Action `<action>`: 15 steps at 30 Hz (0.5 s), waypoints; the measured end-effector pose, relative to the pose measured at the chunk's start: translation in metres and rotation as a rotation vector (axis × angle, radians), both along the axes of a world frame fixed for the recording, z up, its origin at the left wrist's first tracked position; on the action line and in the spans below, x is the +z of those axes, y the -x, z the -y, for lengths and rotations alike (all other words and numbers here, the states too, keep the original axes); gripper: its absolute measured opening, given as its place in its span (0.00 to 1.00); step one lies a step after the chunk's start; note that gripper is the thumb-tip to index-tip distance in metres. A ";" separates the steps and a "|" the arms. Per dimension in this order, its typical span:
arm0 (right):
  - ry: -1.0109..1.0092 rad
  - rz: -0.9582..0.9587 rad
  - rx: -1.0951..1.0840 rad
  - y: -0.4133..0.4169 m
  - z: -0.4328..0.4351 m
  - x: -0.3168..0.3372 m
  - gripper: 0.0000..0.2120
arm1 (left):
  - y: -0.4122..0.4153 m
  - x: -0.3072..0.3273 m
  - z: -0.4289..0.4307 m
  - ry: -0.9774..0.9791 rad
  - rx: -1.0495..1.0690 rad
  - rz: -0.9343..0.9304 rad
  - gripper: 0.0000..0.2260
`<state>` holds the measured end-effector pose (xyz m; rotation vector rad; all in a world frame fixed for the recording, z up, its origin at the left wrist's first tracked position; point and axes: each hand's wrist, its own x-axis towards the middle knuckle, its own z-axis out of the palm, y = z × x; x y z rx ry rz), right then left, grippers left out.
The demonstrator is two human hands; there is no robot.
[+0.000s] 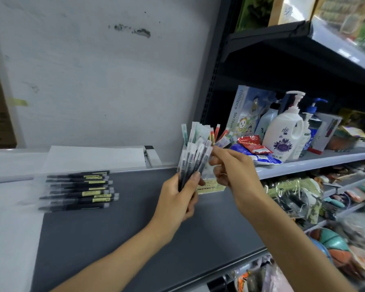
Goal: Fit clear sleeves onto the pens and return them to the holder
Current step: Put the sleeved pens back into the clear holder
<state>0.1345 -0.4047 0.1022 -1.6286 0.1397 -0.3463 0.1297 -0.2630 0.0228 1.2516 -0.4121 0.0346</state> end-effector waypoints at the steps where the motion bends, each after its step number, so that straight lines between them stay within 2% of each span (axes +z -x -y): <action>1: -0.046 0.001 0.023 0.004 0.001 0.001 0.10 | -0.001 0.001 -0.001 0.004 -0.018 -0.001 0.17; 3: -0.036 0.049 0.036 0.011 0.002 0.000 0.09 | -0.002 0.002 -0.001 0.009 -0.027 0.008 0.17; 7: 0.158 0.165 -0.029 0.020 -0.002 -0.002 0.02 | -0.002 -0.001 0.000 -0.004 -0.042 0.021 0.15; 12: 0.264 0.185 -0.012 0.026 -0.005 -0.001 0.07 | -0.003 -0.002 0.001 -0.006 -0.054 0.017 0.12; 15: 0.276 0.201 -0.005 0.029 -0.007 0.000 0.06 | 0.000 -0.003 0.004 -0.014 -0.063 0.034 0.13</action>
